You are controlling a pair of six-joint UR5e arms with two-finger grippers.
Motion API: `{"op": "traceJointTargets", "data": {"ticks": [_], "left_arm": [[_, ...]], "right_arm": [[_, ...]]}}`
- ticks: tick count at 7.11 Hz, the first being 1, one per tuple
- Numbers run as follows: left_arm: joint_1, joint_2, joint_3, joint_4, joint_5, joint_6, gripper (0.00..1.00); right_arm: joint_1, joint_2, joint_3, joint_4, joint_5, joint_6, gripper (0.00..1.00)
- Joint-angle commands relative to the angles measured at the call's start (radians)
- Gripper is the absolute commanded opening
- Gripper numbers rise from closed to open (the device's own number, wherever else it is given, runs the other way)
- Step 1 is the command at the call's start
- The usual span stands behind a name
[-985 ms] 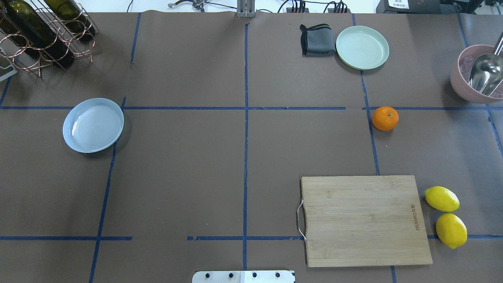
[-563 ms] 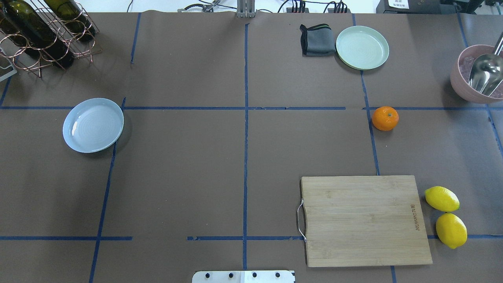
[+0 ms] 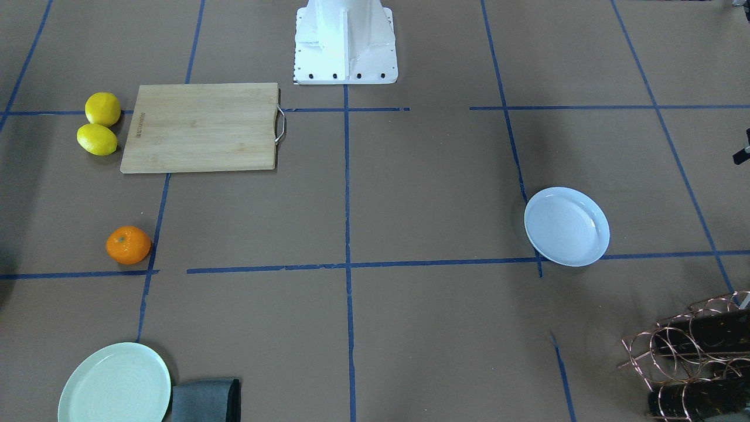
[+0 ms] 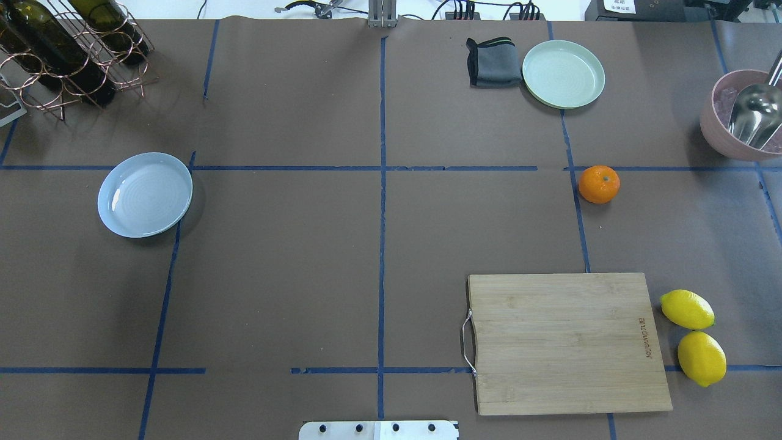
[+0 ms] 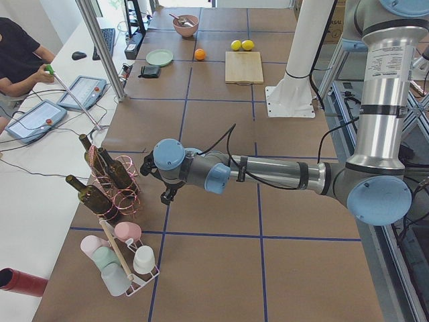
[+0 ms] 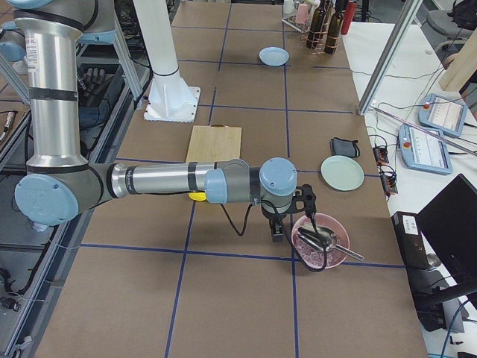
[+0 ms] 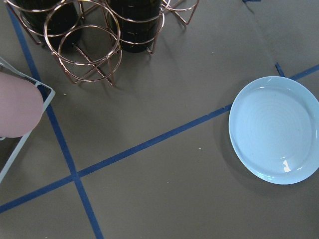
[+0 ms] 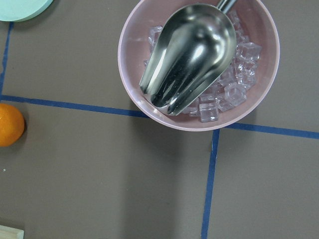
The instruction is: Pick orange to plate
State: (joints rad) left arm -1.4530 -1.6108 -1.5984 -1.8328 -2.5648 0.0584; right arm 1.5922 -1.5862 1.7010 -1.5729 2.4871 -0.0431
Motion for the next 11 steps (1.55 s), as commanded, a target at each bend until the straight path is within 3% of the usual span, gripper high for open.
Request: {"op": "traceJointTargets", "data": {"ticks": [1,3,5,8,10,11], "left_arm": [[0.136,-0.033,0.035,-0.069,-0.017,-0.252,1.0],[0.231,-0.034,0.041,-0.263,0.182,-0.589,1.0],[0.34,-0.034,0.075,-0.388,0.317,-0.786,1.0],[0.445,-0.049,0.147,-0.528,0.383,-0.949,1.0],[0.494,-0.079,0.175,-0.53,0.449,-0.997,0.88],[0.496,-0.084,0.182,-0.53,0.449,-0.997,0.7]], "right_arm": [[-0.012,0.006,0.014,0.002,0.016,0.111,1.0],[-0.034,0.008,0.019,0.034,0.015,0.118,1.0],[-0.035,0.011,0.025,0.039,0.018,0.121,1.0],[-0.035,0.029,0.023,0.037,0.018,0.123,1.0],[-0.035,0.029,0.023,0.039,0.018,0.123,1.0],[-0.035,0.029,0.023,0.037,0.018,0.123,1.0]]}}
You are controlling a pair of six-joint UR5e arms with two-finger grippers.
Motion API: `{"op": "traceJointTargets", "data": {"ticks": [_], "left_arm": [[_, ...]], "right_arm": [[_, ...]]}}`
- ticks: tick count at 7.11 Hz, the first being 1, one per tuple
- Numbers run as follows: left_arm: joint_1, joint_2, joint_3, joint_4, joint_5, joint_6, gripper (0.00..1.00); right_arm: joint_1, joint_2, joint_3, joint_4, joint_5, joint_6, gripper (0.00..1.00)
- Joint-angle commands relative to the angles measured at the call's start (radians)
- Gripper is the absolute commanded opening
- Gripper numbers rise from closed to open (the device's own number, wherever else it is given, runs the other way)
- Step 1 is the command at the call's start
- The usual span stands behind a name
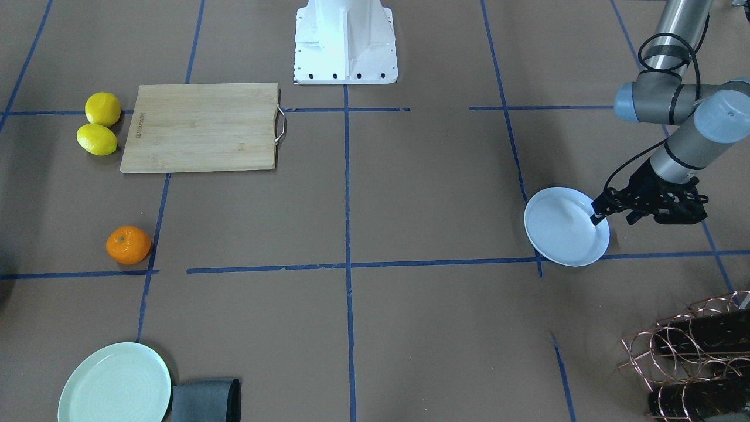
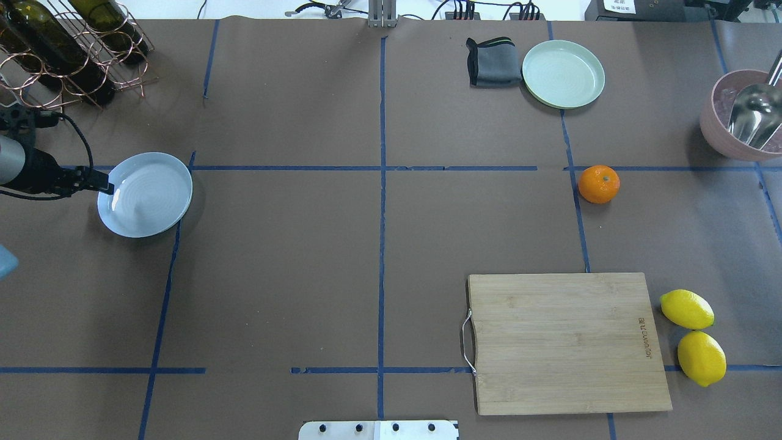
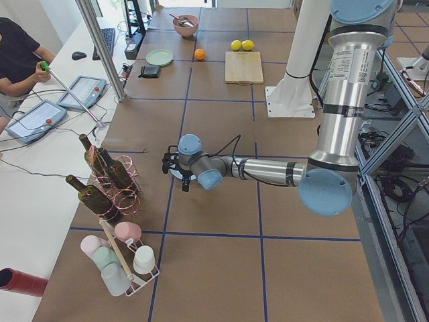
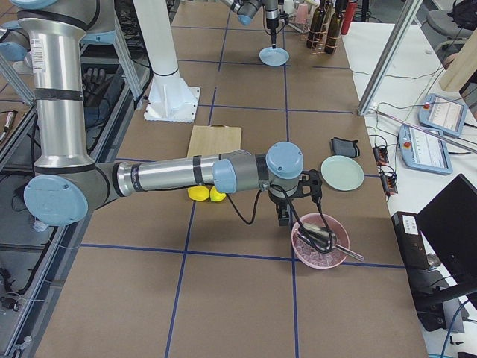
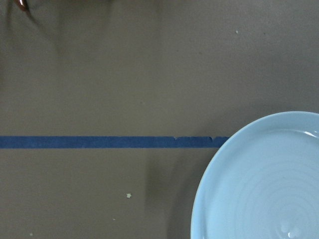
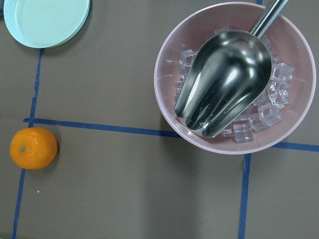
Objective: Pick orange to plate
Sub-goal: 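Reach the left gripper to the light blue plate rim and grasp it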
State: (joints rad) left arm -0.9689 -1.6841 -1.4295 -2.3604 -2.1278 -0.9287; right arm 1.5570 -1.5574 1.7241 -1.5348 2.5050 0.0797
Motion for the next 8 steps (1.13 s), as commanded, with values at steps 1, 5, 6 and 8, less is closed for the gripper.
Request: {"op": "traceJointTargets", "data": {"ticks": [1,5,6,8], "left_arm": [[0.012,-0.014,0.018,-0.002,0.012,-0.01,0.57],[0.012,-0.016,0.017,-0.002,0.011,-0.01,0.37],[0.012,-0.014,0.017,-0.002,0.011,-0.009,0.18],[0.012,-0.014,0.011,-0.003,0.006,-0.005,0.0]], "right_arm": [[0.0,0.002,0.002,-0.001,0.0,0.002,1.0],[0.0,0.005,0.0,-0.001,-0.002,0.002,1.0],[0.0,0.005,0.0,0.001,0.0,0.023,1.0],[0.0,0.007,0.002,0.001,0.0,0.037,1.0]]}}
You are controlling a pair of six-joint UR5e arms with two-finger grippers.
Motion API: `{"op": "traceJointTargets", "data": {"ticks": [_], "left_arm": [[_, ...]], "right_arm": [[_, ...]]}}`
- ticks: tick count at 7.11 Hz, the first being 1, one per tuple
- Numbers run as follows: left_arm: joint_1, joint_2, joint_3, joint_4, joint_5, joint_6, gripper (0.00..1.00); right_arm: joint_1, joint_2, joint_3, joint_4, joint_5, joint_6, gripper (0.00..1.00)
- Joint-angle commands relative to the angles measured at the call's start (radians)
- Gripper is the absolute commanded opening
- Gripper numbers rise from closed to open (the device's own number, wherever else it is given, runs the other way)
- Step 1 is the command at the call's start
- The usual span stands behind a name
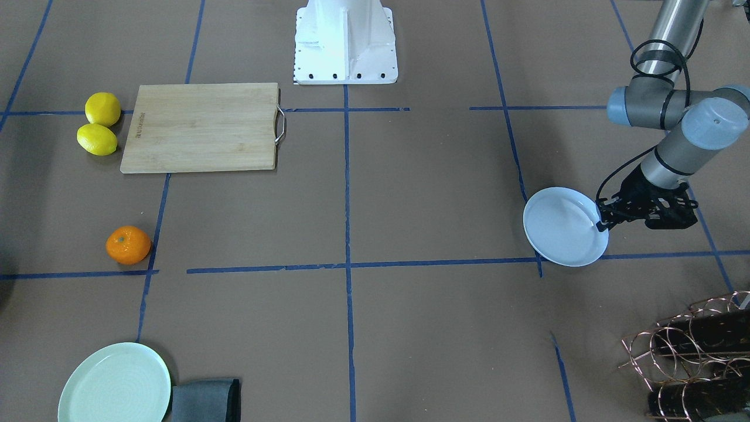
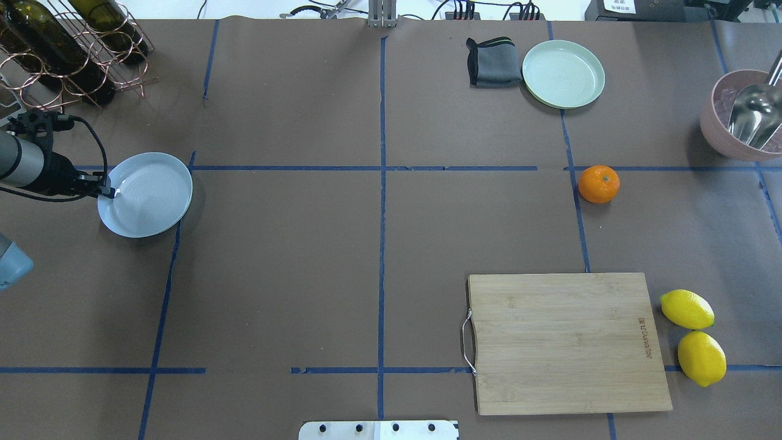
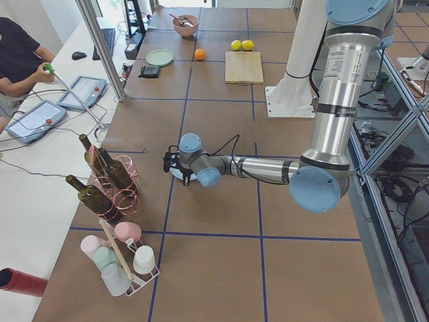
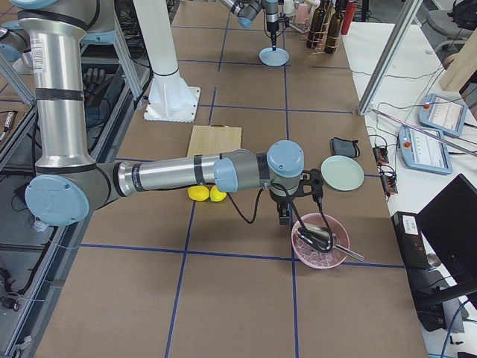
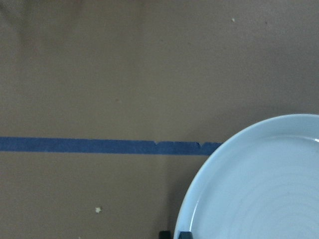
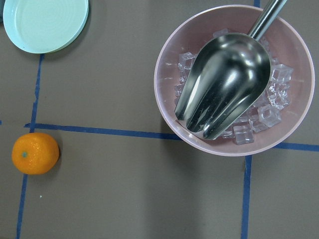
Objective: Pick orange to plate
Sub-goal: 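Reach the left gripper to the light blue plate rim and grasp it, then slide the light blue plate with the left gripper toward the table center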
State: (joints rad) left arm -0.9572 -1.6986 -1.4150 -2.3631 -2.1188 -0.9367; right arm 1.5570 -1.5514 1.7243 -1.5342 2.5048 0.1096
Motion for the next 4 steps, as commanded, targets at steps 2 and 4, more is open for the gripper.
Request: {"op": "traceJointTargets", "data": {"ticks": [2,4], "left_arm": [[-0.09,0.01,-0.059,0.016,-0.198,0.002,0.0],[-0.196,-0.001,-0.103,0.082,-0.337,-0.001,0.0]], "right_arm": [[0.0,0.014,0.0,0.0,0.002,0.024,1.0],[-0.012,0.024,0.001,0.0,0.002,0.044,1.0]]}}
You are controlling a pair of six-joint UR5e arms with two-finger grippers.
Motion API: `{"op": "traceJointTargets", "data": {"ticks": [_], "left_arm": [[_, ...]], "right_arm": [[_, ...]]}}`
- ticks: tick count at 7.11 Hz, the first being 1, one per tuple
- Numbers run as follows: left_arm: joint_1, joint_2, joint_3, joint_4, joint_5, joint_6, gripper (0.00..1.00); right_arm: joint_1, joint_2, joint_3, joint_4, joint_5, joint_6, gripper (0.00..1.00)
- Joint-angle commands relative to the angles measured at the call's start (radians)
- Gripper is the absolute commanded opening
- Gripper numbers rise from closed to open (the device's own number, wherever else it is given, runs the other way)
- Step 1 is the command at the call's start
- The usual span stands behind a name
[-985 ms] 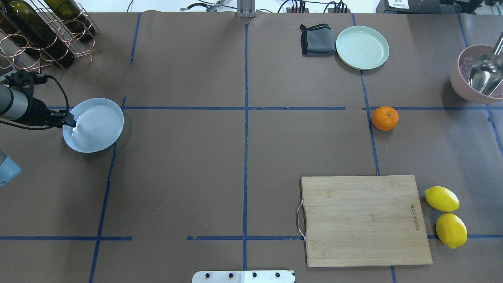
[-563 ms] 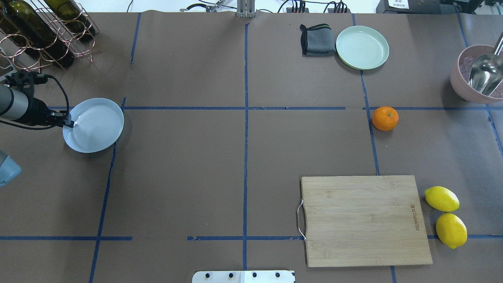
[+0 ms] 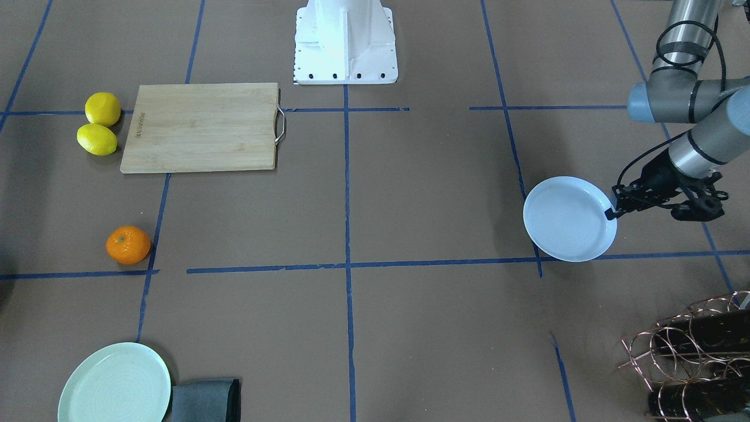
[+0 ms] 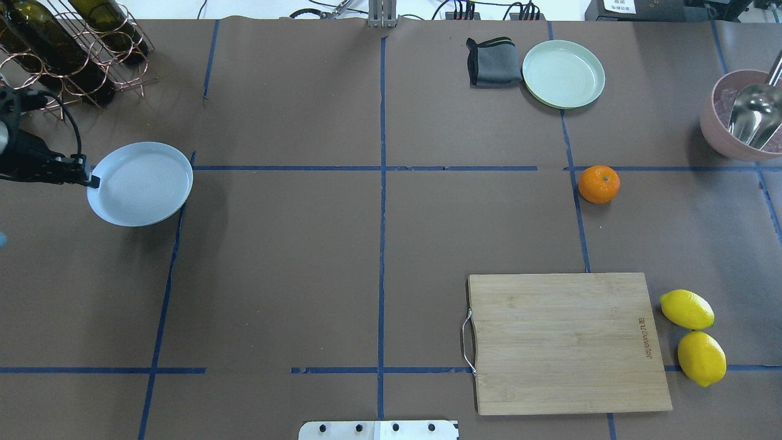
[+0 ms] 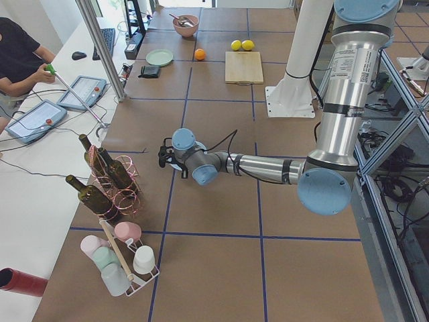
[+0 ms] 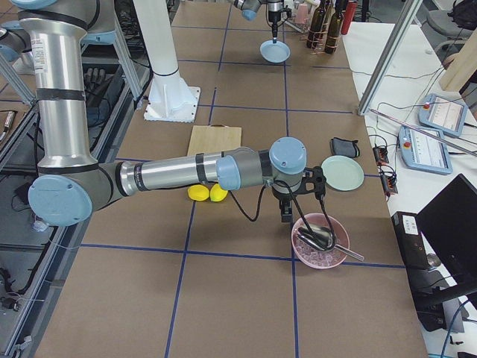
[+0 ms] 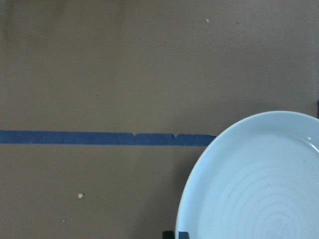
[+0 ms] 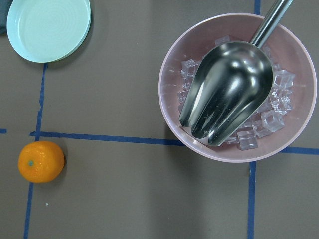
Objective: Pick orange to plate
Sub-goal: 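Slide the light blue plate with the left gripper toward the table center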
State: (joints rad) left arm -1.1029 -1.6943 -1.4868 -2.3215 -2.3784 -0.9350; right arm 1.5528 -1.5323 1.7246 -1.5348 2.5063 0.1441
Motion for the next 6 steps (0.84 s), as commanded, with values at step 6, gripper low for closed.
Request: {"op": "traceJointTargets", "data": {"ticks": [6], "left_arm": [[0.347,-0.39,-0.037,0.16,0.215,-0.635,0.0]], "right_arm": [[-0.199,0.072,0.041,0.194,-0.011,0.47,1.0]]}}
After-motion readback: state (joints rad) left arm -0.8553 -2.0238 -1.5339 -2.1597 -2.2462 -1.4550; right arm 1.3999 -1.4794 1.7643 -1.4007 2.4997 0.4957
